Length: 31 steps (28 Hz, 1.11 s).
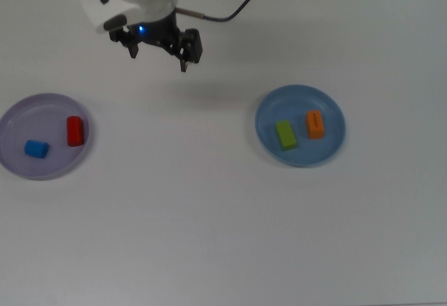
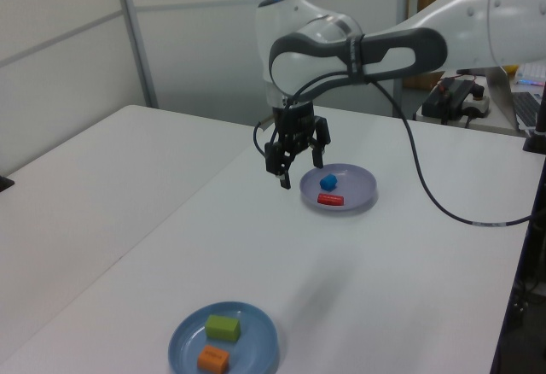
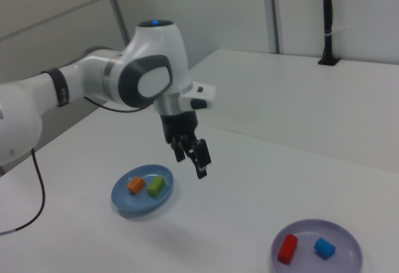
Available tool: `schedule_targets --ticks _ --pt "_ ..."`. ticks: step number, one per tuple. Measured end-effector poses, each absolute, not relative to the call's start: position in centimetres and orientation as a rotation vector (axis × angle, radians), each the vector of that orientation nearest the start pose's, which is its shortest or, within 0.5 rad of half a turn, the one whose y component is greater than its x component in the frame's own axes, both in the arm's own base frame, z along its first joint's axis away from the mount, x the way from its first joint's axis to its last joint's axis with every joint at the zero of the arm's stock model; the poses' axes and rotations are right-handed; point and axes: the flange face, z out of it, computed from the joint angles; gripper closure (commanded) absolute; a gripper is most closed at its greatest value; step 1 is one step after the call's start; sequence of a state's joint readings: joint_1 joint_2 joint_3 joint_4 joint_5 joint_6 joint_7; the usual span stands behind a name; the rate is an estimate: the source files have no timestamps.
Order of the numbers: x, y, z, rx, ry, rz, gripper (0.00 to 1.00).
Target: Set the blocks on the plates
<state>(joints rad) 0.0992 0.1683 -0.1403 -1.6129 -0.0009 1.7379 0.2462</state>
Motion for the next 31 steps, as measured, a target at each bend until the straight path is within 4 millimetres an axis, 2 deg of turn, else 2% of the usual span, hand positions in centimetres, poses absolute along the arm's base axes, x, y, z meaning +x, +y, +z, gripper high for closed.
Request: schedule_targets --ticks 5,9,24,31 --pt "59.9 -2.1 55.2 -3.131 0.444 -0.013 0.00" --pt "59.3 -2.1 56.7 -3.149 0.391 -0.056 0.00" --pt "58.2 -1.5 59.9 -3.161 0.342 -0.161 0.00" --pt "58.1 0.4 59.9 -3.164 0.286 -0.160 0.00"
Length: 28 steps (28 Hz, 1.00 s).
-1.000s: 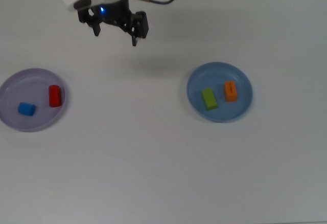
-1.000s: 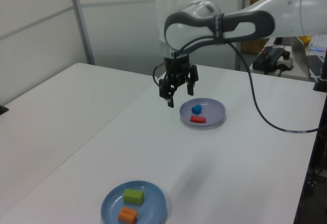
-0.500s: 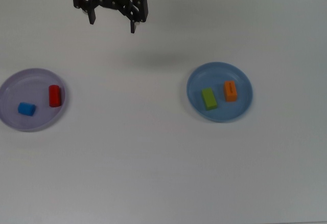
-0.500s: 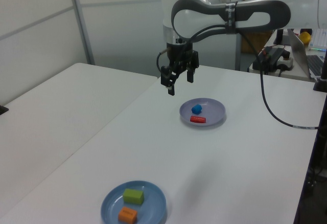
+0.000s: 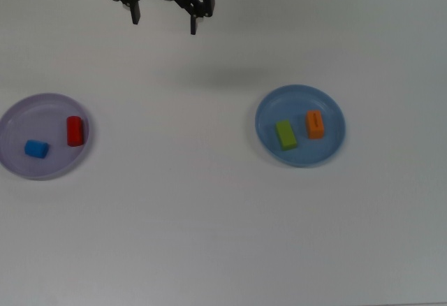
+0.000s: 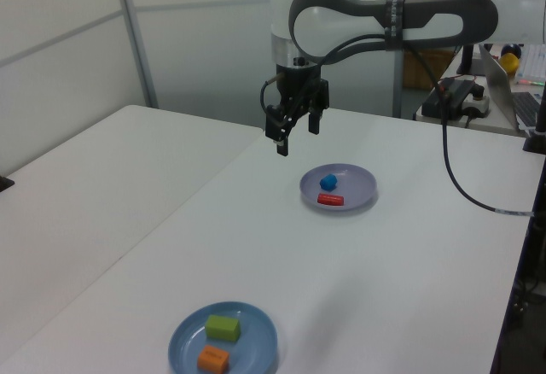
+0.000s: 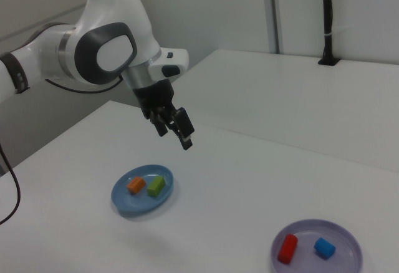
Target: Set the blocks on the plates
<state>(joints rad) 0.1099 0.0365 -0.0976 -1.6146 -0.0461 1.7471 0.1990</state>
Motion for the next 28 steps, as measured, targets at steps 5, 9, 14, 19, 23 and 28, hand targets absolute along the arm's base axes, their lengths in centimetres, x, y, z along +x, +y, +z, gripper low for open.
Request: schedule_targets --ticks 5,9,14,19,23,28 --pt "58.1 0.8 60.1 -3.163 0.275 -0.164 0.00" --pt "58.1 1.0 60.1 -3.164 0.268 -0.165 0.00" --pt "58.1 1.8 60.1 -3.164 0.245 -0.165 0.00" --pt "58.1 1.9 60.1 -3.163 0.242 -0.165 0.00" --pt "58.1 1.9 60.1 -3.164 0.233 -0.165 0.00" --pt "58.1 1.8 60.1 -3.168 0.195 -0.164 0.00"
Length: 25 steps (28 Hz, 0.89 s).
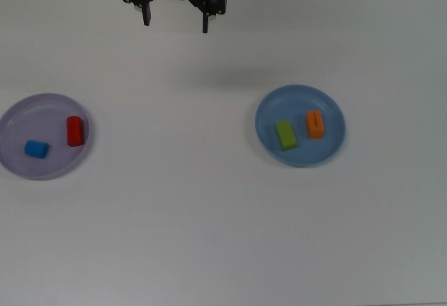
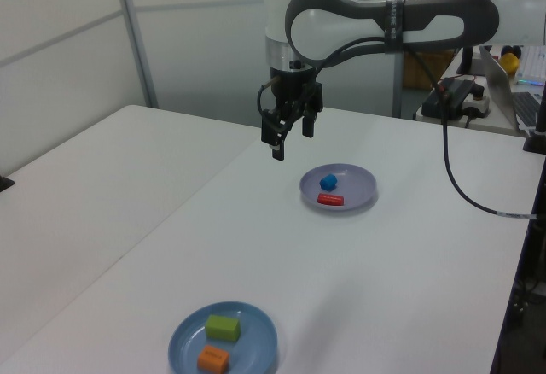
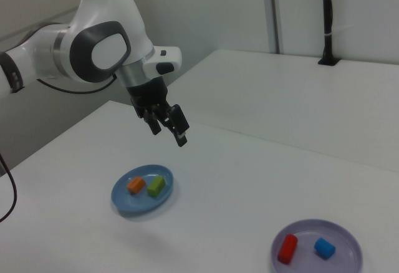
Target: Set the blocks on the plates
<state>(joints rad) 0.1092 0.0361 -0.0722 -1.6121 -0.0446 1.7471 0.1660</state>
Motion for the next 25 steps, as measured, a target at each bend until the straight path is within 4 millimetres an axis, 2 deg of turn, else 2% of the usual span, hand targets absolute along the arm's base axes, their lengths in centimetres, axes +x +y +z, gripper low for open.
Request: schedule_targets --ticks 11,25 --pt "58.1 0.6 60.1 -3.165 0.217 -0.165 0.00" --pt "58.1 0.5 60.3 -3.164 0.221 -0.170 0.00"
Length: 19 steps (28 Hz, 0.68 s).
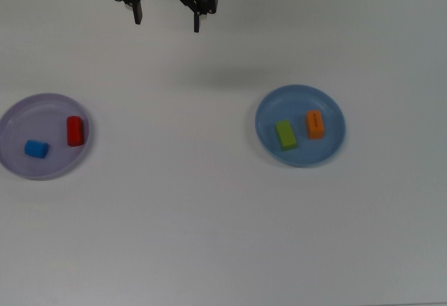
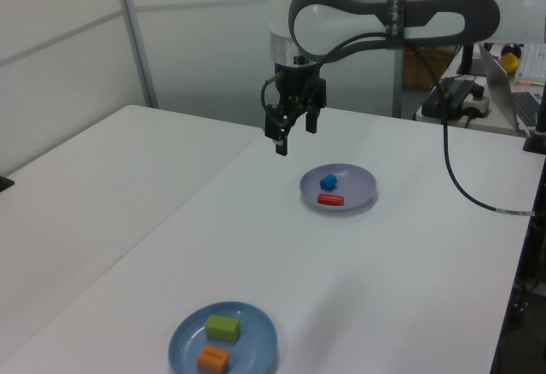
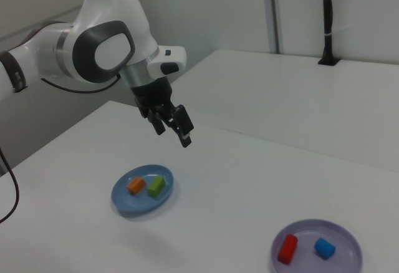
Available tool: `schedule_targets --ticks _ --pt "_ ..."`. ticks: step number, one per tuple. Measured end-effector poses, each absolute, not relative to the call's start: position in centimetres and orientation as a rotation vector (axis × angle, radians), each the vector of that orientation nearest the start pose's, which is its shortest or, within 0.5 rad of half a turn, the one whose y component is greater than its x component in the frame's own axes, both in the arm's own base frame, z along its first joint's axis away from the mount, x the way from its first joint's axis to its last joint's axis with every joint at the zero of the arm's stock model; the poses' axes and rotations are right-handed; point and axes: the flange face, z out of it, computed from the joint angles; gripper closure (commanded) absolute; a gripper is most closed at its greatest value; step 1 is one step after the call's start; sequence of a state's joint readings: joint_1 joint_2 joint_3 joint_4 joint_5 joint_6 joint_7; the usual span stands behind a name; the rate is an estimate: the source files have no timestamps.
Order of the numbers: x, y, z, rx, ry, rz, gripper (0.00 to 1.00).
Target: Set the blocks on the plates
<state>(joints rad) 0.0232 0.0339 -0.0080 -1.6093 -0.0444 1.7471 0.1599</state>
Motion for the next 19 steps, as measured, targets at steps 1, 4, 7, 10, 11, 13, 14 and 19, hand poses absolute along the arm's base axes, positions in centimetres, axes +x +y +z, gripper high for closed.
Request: schedule_targets --ticks 1,4,7,10,11,13,14,19 --pt "58.07 0.46 60.34 -3.164 0.221 -0.171 0.00" --pt "58.07 0.34 60.40 -3.164 0.225 -0.172 0.00" --pt "58.08 0.21 60.52 -3.163 0.228 -0.176 0.00" --pt "57.89 0.16 60.50 -3.166 0.230 -0.152 0.00" --pt "57.77 0.15 60.47 -3.168 0.231 -0.136 0.00" --pt "57.52 0.12 60.49 -3.170 0.233 -0.106 0.00" --pt "57.45 0.10 60.54 -3.171 0.233 -0.099 0.00" --pt "57.34 0.01 60.69 -3.171 0.236 -0.095 0.00"
